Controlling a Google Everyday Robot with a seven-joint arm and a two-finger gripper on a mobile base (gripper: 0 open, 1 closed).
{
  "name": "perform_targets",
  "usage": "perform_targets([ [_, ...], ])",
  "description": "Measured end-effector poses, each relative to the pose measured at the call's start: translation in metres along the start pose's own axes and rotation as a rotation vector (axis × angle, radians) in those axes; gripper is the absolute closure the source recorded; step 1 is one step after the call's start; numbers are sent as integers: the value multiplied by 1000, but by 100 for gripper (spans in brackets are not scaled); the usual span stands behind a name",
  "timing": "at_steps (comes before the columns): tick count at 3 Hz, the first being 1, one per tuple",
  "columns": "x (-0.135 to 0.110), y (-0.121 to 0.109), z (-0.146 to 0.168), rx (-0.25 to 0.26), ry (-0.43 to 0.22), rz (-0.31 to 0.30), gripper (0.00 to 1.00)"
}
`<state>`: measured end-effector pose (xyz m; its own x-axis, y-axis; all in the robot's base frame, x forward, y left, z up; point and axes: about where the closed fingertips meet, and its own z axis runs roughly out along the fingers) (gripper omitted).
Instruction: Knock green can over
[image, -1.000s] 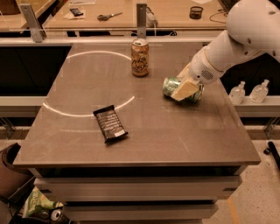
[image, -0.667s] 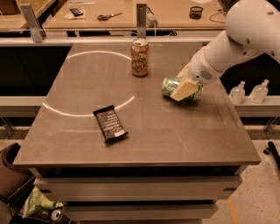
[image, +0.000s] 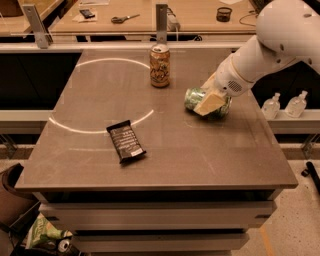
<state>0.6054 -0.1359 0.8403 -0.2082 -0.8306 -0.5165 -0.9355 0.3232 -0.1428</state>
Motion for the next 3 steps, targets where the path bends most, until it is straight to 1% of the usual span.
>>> perform_targets([
  [1, -1, 1, 2, -3, 0, -1, 13],
  [2, -1, 2, 3, -6, 1, -3, 0],
  [3, -1, 2, 3, -7, 1, -3, 0],
])
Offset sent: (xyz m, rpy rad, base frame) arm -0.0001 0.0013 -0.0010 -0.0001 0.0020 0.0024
